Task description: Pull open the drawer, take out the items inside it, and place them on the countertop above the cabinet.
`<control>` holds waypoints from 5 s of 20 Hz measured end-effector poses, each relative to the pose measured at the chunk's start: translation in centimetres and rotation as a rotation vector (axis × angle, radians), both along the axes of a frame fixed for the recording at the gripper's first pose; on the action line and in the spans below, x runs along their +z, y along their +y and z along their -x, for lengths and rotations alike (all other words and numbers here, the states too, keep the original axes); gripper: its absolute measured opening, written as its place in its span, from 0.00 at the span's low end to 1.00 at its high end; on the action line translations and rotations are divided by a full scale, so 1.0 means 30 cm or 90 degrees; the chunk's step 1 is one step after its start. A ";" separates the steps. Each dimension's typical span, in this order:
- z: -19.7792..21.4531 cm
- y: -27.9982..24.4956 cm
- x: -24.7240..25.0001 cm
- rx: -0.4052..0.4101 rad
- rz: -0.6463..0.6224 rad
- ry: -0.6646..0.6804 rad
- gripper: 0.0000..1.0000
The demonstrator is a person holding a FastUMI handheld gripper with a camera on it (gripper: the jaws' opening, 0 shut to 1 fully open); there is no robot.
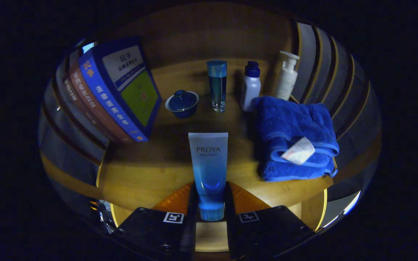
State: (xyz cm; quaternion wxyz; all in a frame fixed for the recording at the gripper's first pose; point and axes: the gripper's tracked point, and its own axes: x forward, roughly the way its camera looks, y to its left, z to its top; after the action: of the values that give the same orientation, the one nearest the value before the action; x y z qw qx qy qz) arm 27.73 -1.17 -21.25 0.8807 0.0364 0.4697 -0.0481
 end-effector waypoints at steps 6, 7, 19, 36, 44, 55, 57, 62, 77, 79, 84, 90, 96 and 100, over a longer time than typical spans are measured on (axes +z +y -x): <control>-0.058 0.018 -0.071 0.018 0.012 0.023 0.42; -0.057 0.026 -0.070 0.023 0.008 0.020 0.44; 0.179 0.036 0.167 0.027 0.005 -0.146 0.99; 0.989 0.075 0.178 0.039 -0.028 -0.453 0.99; 1.061 0.045 -0.106 0.021 -0.004 -0.448 0.99; 0.975 0.029 -0.182 0.016 0.018 -0.445 0.99; 0.945 0.038 -0.182 0.013 0.008 -0.447 0.99; 0.796 0.041 -0.160 0.003 -0.006 -0.455 0.99; 0.439 0.037 -0.206 0.016 0.025 -0.451 0.99; 0.415 0.039 -0.209 0.015 0.025 -0.448 0.99; 0.352 0.041 -0.214 0.015 0.030 -0.449 0.99; 0.338 0.040 -0.217 0.024 0.048 -0.455 0.99; 0.343 0.045 -0.202 0.029 0.041 -0.447 0.99; 0.376 0.052 -0.127 0.042 0.056 -0.470 0.99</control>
State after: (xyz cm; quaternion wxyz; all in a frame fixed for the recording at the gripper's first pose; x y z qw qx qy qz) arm 16.44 0.37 -25.05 0.9926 -0.0018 0.1191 -0.0233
